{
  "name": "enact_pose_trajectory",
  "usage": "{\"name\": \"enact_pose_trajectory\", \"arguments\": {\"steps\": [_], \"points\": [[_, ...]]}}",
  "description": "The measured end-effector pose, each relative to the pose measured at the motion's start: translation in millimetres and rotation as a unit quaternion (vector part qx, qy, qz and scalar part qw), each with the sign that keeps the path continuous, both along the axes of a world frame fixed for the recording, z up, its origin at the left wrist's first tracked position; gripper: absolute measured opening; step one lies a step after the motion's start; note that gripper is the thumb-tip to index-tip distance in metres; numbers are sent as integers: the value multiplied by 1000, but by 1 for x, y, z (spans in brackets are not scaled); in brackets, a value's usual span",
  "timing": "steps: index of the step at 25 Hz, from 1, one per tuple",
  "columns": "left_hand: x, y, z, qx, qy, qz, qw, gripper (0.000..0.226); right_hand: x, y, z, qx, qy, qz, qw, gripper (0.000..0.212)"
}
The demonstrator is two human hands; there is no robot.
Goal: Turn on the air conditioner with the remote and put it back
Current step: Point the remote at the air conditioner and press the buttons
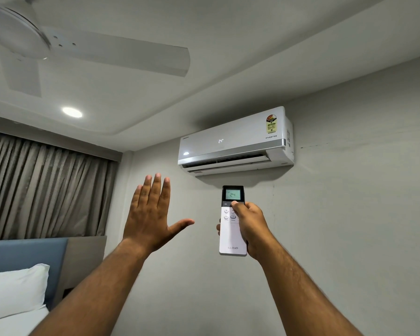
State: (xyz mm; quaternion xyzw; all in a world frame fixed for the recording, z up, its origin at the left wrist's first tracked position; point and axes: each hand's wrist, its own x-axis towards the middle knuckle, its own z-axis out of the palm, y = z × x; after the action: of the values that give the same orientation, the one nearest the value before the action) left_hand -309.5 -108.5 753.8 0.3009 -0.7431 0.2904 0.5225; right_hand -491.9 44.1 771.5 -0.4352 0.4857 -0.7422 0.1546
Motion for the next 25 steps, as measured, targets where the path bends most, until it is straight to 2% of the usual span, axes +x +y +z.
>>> {"name": "enact_pose_trajectory", "arguments": {"steps": [9, 25], "points": [[1, -2, 4, 0, -5, 0, 1000, 114, 2, 0, -2, -35, -14, 44, 998, 19], [4, -6, 4, 3, -6, -4, 1000, 114, 6, 0, -6, -14, 8, 21, 1000, 17]]}}
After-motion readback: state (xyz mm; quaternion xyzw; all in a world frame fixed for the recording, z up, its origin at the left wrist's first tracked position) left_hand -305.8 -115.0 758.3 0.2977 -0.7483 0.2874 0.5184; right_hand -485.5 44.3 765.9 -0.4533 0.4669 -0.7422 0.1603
